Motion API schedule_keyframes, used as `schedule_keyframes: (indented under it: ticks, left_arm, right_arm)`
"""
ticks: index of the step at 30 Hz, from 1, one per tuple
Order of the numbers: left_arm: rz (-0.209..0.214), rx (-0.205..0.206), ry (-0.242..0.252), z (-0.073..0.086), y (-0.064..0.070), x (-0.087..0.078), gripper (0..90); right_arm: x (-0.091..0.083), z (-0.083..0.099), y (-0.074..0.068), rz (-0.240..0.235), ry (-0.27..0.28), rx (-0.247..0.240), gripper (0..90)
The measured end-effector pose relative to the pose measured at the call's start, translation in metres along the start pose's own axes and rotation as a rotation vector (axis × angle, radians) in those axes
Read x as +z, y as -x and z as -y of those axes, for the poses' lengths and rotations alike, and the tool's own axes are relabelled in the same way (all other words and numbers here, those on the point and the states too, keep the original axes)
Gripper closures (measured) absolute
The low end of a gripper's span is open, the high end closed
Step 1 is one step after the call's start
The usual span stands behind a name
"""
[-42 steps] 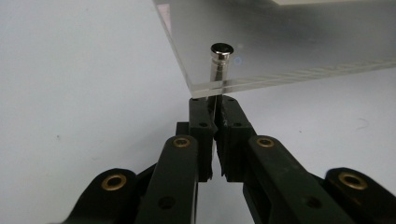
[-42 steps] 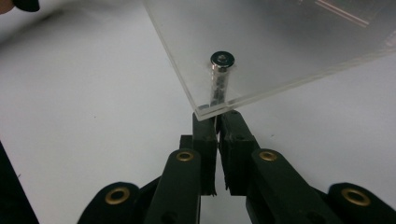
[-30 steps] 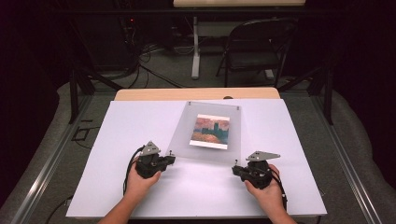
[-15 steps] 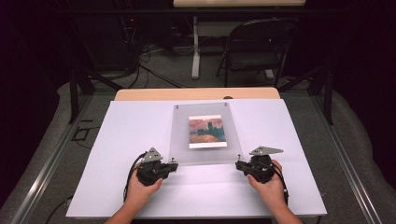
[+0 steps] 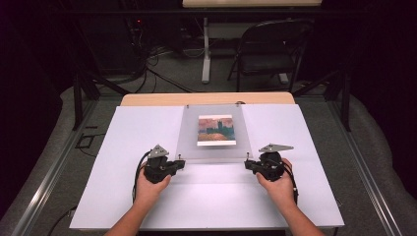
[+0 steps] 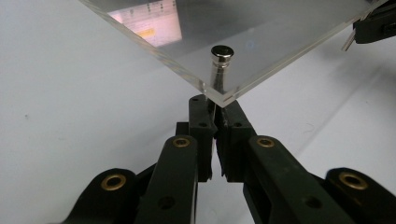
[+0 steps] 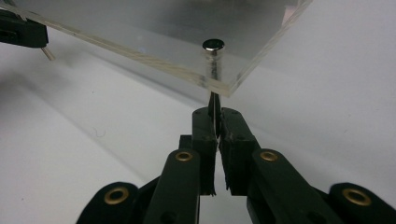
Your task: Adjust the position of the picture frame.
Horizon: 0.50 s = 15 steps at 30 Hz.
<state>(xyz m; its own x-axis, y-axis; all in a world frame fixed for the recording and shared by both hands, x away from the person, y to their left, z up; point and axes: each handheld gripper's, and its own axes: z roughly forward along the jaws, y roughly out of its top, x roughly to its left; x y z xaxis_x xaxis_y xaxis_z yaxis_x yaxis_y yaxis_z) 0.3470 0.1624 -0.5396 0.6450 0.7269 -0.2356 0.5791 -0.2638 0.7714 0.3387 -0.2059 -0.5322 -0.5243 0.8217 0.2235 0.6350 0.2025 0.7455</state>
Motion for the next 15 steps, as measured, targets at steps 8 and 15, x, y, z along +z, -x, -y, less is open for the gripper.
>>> schedule_keyframes:
  ticks: [8, 15]
  left_arm:
    - [-0.013, 0.01, -0.011, 0.006, 0.0, 0.008, 85.5]
    - [-0.008, 0.016, -0.023, 0.009, -0.001, 0.01, 85.4]
  right_arm:
    - [0.006, 0.007, 0.002, 0.011, -0.002, 0.004, 85.3]
    - [0.009, 0.011, 0.004, 0.012, -0.014, 0.013, 85.1]
